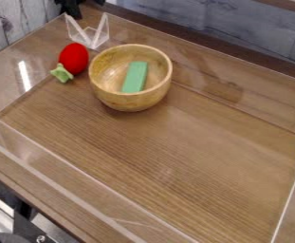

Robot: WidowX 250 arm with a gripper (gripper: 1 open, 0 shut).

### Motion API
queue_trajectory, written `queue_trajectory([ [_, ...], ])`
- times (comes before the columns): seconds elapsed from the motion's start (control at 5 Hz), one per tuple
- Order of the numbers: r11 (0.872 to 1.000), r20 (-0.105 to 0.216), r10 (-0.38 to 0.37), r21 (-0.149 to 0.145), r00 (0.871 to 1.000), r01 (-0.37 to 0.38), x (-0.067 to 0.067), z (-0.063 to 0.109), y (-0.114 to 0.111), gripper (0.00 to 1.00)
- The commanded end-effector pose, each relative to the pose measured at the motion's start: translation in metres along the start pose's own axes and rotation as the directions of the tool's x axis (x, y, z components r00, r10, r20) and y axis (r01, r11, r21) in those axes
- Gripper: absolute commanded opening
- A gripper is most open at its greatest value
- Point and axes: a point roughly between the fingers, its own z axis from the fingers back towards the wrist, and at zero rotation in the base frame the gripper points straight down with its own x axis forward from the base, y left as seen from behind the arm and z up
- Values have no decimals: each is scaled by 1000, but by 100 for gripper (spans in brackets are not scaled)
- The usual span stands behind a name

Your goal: Put the green stick in the brown bowl

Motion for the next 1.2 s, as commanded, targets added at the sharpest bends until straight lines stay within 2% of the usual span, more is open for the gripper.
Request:
queue_trajectory([
  [0.0, 998, 83, 20, -68, 996, -14, 6, 34, -12, 100],
  [0.2, 995, 100, 80, -64, 992, -74, 5, 28, -13, 100],
  [0.6, 980, 129, 197, -63, 972, -190, 0, 20, -8, 100],
  [1.0, 990, 105, 129, -75, 986, -122, 6, 34, -14, 100],
])
